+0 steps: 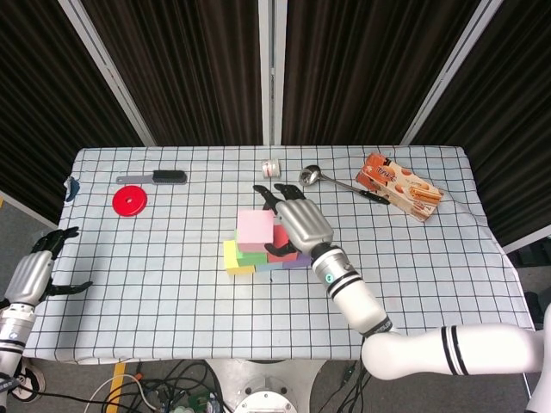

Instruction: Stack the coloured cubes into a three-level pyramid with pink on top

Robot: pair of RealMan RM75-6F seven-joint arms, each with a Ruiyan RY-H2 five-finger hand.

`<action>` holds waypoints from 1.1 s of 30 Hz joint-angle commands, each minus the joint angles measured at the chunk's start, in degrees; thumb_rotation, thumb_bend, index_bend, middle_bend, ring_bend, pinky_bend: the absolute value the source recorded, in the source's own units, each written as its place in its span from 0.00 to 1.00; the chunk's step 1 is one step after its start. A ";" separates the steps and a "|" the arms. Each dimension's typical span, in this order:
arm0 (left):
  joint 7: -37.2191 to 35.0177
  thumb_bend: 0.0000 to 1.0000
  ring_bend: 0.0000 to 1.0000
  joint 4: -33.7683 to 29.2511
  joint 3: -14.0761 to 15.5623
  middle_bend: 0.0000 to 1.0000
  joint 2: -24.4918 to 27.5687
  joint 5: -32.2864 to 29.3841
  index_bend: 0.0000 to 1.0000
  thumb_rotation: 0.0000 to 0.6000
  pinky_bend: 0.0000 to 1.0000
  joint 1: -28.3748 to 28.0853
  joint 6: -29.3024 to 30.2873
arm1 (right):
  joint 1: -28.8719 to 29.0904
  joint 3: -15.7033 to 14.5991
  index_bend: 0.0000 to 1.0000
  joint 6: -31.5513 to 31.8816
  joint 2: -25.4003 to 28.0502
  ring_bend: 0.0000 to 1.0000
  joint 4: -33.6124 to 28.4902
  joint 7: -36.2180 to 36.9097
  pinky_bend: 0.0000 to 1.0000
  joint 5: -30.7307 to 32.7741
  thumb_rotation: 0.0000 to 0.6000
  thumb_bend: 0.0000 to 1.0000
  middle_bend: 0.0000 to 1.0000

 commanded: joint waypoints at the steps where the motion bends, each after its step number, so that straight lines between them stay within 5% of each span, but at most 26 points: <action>1: -0.17 0.06 0.05 -0.15 -0.13 0.14 0.26 -0.05 0.11 1.00 0.08 -0.03 -0.43 | -2.02 -1.66 0.00 -11.28 4.85 0.00 4.87 4.05 0.00 -7.92 1.00 0.28 0.39; 15: -0.84 0.06 0.05 -0.24 -0.57 0.14 0.29 0.30 0.11 1.00 0.08 0.40 -0.93 | -4.01 -3.38 0.00 -19.30 4.92 0.00 12.18 14.27 0.00 -21.39 1.00 0.28 0.39; 33: -2.02 0.06 0.05 -0.49 -0.78 0.14 0.21 0.94 0.11 1.00 0.08 0.54 -1.59 | -2.56 -6.24 0.00 -13.99 5.07 0.00 8.37 12.65 0.00 -15.72 1.00 0.28 0.40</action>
